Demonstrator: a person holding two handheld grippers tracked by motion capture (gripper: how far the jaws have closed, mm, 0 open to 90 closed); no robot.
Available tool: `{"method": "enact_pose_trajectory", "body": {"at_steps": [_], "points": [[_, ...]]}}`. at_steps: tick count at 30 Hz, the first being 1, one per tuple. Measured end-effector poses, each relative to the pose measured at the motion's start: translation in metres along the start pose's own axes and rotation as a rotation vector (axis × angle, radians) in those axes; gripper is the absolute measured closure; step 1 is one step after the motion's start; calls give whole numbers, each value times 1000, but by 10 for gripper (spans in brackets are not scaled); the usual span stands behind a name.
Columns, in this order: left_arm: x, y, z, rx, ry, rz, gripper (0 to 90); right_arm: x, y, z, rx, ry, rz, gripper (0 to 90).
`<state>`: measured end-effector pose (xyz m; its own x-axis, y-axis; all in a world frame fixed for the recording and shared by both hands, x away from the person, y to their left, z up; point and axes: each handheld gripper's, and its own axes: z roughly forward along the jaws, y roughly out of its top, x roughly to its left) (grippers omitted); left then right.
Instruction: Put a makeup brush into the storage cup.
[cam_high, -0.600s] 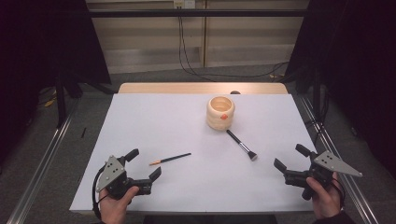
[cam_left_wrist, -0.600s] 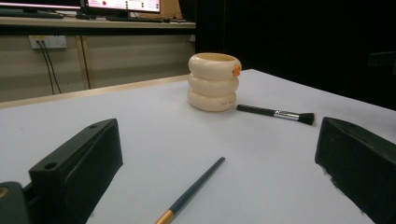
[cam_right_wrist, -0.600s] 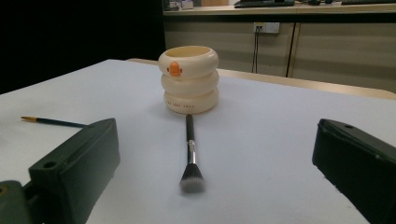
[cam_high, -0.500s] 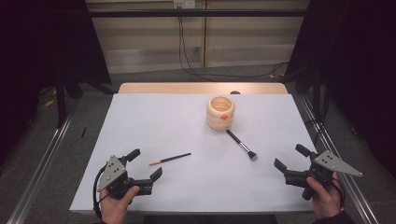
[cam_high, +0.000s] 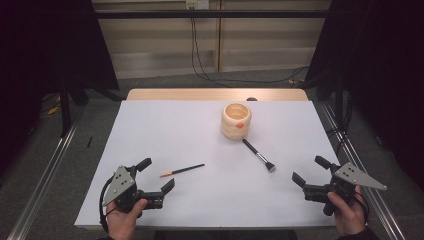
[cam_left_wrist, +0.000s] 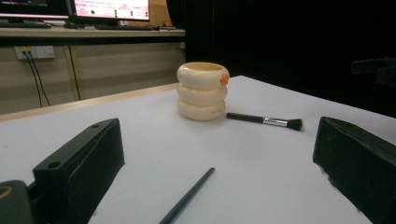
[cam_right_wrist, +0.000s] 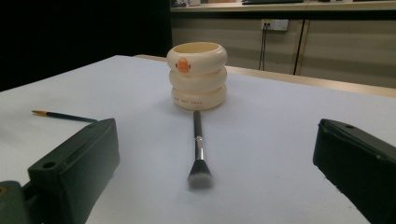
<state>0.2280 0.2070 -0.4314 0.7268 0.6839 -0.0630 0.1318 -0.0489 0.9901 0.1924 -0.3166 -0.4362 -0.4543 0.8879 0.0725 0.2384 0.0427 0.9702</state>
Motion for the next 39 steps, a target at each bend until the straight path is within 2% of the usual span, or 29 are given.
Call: {"method": "enact_pose_trajectory", "body": {"at_steps": [1, 3, 5, 7, 9, 11, 14, 15, 16, 17, 22, 23, 25, 29, 32, 37, 39], "points": [[0, 0, 0, 0, 0, 0, 18, 0, 0, 0, 3, 9, -3, 1], [1, 1, -1, -3, 5, -25, 17, 2, 0, 0, 3, 6, -1, 1], [2, 3, -2, -2, 8, -27, 11, 3, 0, -1, 1, 13, -9, 1], [3, 6, -2, -5, 19, -18, 11, 4, 1, -1, -2, 11, -11, 1], [4, 11, 0, -11, 16, -15, 8, 4, 1, -1, -2, 13, -12, 1], [6, 15, 0, -2, 13, 4, 8, 4, 1, -2, -1, 13, -16, 1], [7, 19, 2, -6, 4, 1, 8, 3, 1, -1, -4, 10, -4, 1], [7, 20, 4, -6, 2, 0, 8, 3, 0, -1, -6, 10, -6, 1], [7, 22, 7, 15, -21, 8, 11, 3, 0, 0, -7, 9, -4, 1], [8, 22, 9, 29, -15, 27, 16, 4, 1, -1, -6, 7, -2, 1], [11, 26, 16, 32, -24, 36, 15, 4, 1, 0, -5, 26, -17, 0], [12, 30, 22, 32, -45, 45, 15, 3, 1, 0, -6, 25, -15, 0], [15, 34, 26, 39, -55, 57, 15, 3, 1, 0, -11, 20, -9, 0], [15, 36, 33, 46, -56, 51, 8, 3, 1, 1, -10, 23, -11, 0], [16, 38, 40, 61, -81, 58, 12, 5, 1, 1, -8, 27, -12, 0], [18, 41, 46, 56, -72, 74, 14, 3, 1, 1, -12, 21, -3, 0], [20, 42, 49, 56, -80, 72, 19, 2, 1, 1, -11, 21, 0, 0]]}}
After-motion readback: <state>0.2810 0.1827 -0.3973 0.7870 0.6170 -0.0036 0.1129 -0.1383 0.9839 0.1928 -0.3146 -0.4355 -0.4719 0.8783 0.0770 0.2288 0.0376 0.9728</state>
